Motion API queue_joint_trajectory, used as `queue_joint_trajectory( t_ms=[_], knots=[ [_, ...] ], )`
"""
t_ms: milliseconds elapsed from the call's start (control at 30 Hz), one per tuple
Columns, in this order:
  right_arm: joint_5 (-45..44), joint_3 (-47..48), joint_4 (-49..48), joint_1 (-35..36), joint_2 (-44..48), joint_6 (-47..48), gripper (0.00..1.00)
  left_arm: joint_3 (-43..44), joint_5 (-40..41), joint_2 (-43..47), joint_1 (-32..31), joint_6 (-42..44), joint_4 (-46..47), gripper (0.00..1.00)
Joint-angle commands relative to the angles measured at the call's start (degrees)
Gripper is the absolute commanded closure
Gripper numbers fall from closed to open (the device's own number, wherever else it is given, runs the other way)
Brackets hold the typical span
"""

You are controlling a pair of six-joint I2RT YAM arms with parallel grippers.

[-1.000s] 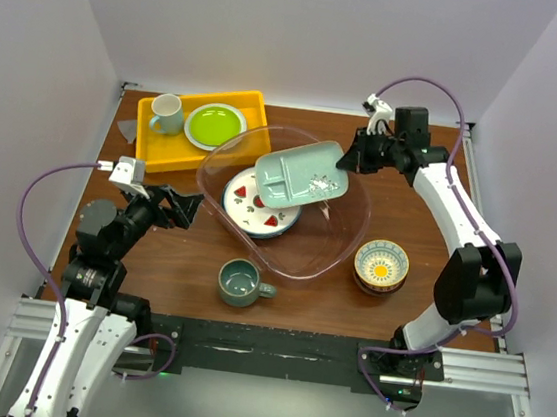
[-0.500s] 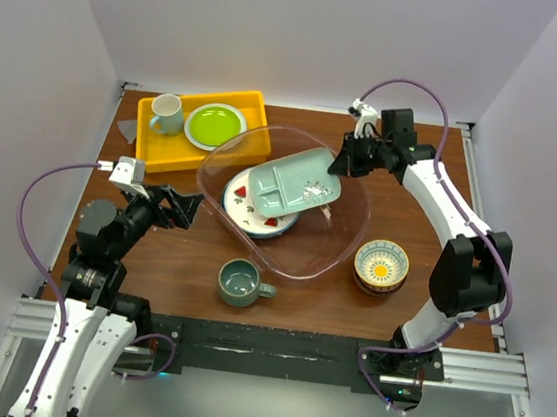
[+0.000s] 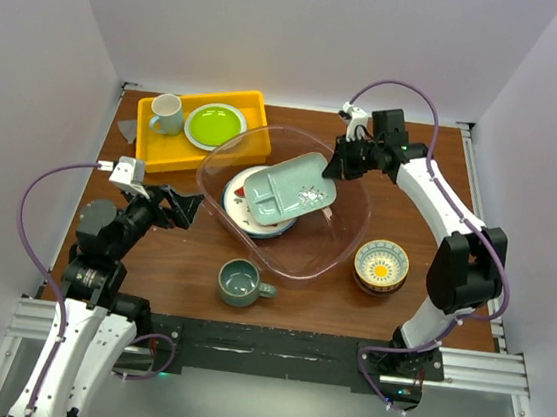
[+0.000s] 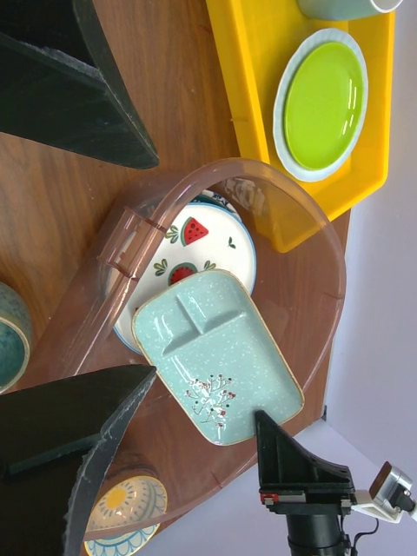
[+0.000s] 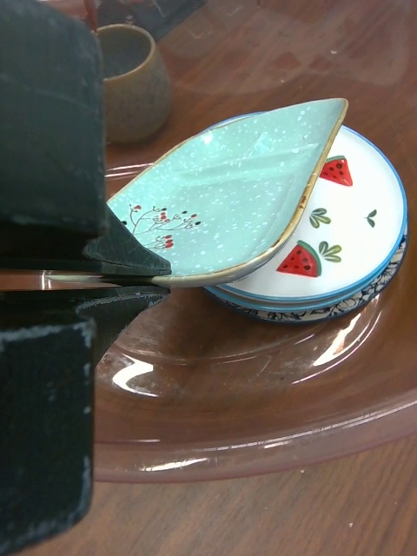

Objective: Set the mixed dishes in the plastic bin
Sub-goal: Place the plate in the plastic bin.

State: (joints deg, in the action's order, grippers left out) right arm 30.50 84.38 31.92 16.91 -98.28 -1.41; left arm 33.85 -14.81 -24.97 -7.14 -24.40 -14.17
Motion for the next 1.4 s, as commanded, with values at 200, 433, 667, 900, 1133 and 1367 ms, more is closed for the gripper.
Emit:
queue_joint_trajectory(
  t_ms=[200,433,667,900,1133,1367],
  knots=[
    [3.1,6.1,-2.4,2.8,-1.9,-0.6,1.00,-0.6,-0.8,0.1,0.5,1.1,3.2,0.00],
    [3.5,9.6,-1.2,4.7,-6.9,-1.7,1.00,-0.6,-0.8,-0.2,0.6,1.1,3.2,0.00],
    [4.0,15.6,0.9,4.8,-13.6,-2.3,1.00,-0.6,-0.7,-0.5,0.8,1.1,3.2,0.00],
    [1.7,19.1,3.1,4.9,-18.3,-1.6,0.88,-0.7,-1.1,-0.9,1.1,1.2,3.2,0.00],
    [-0.3,20.4,4.1,4.9,-20.4,-0.3,0.73,-0.8,-1.4,-1.0,1.2,1.1,3.5,0.00],
    [-1.5,20.6,5.0,4.9,-19.8,1.1,0.57,-0.8,-1.5,-0.9,1.2,1.1,3.5,0.00]
  ],
)
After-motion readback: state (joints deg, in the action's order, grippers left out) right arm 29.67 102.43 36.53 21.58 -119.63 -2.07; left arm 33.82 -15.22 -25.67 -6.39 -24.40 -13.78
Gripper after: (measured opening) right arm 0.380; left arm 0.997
